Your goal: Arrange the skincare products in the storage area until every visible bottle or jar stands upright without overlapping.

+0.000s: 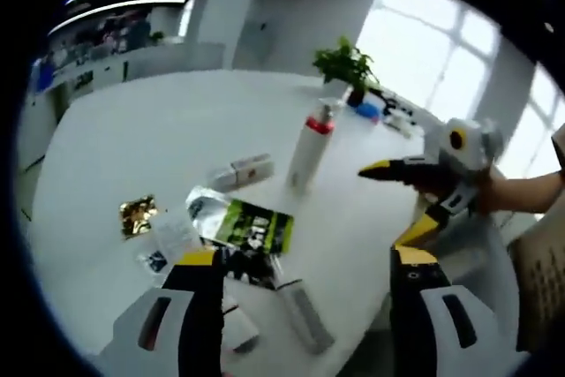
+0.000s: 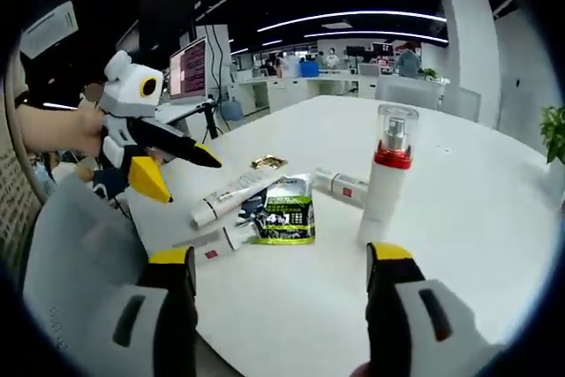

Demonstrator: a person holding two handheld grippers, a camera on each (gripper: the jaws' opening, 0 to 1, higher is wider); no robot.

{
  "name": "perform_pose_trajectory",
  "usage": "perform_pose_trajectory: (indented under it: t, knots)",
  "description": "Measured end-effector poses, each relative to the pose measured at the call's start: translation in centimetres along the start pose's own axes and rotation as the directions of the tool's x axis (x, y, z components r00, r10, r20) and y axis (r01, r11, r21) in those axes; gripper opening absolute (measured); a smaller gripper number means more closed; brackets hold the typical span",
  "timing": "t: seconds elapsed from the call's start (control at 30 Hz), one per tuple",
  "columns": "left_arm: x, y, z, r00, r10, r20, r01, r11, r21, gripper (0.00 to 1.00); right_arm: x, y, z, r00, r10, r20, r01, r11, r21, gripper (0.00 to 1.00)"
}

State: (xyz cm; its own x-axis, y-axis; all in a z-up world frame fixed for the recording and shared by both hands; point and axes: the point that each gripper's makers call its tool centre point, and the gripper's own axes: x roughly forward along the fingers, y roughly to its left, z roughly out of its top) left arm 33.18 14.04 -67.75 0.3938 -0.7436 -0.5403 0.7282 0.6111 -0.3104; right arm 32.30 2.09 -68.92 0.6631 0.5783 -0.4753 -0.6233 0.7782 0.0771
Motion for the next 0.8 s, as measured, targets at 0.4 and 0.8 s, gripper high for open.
perform_pose_trajectory:
  t: [0.4,0.8]
  knots:
    - [-3.4,0.3,-2.4,0.997,0.074,0.019,-0.072,0.994,-0.076,0.85,-1.5,1.0,0.9,0.999,-0.005,0.035,0.004,1.000,0.023,0.83]
    - [-5.9,0.1,-4.5,0.992,0.125,0.021,-0.121,0.984,-0.133,0.92,-2.3,2.0,1.8,0.998,0.001,0.059,-0.003,1.000,0.027,0.84]
